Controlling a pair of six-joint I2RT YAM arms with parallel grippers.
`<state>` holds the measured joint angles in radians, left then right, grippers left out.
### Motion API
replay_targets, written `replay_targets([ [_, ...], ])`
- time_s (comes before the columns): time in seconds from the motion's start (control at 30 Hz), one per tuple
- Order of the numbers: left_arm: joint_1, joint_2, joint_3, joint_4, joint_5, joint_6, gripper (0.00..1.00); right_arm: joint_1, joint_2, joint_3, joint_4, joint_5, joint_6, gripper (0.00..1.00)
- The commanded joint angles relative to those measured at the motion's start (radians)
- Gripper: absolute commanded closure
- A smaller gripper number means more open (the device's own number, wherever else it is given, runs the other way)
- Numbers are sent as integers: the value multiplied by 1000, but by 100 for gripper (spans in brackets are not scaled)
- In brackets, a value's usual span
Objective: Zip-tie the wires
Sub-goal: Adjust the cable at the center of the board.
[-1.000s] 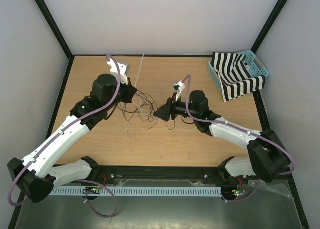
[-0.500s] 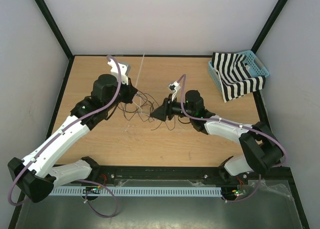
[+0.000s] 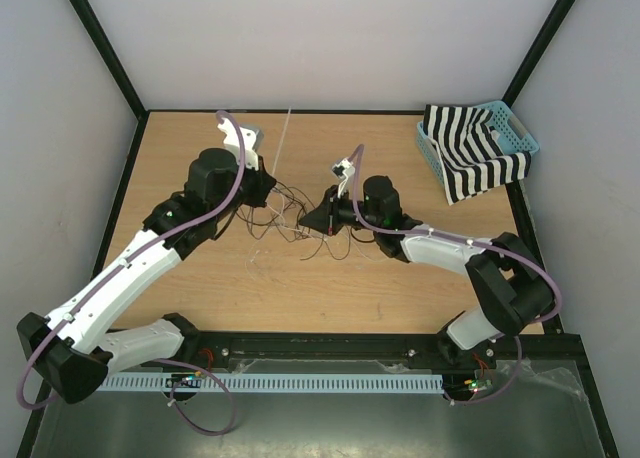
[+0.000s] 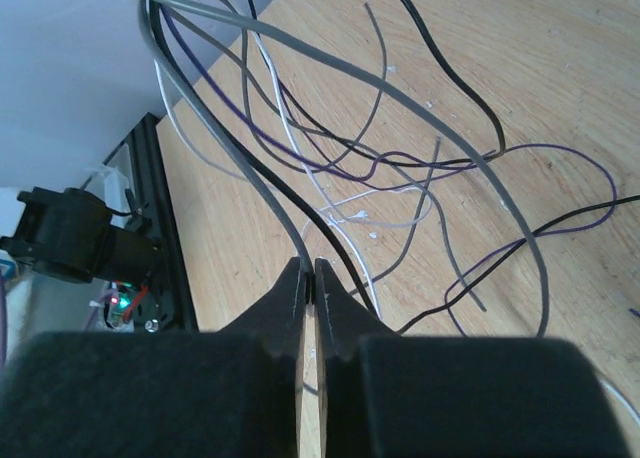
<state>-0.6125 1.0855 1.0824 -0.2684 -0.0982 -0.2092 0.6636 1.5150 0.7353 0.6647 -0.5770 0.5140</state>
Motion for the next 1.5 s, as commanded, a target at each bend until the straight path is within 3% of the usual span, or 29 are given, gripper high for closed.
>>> replay_targets([
  [0.0,-3,2,13,26,-18,8,100,4,-50,6,21,0,-31,93],
  [0.1,0,-3,14,24,-31,19,100,-9,-106,-16,-68,15,-70,100],
  [0.57,15,-13,33,-3,-52,40,100,-144,-329,-122,-384,19,-202,100],
  [1.47,17,-47,34,-20,-96,62,100,-233,-449,-130,-586,234,-241,100],
])
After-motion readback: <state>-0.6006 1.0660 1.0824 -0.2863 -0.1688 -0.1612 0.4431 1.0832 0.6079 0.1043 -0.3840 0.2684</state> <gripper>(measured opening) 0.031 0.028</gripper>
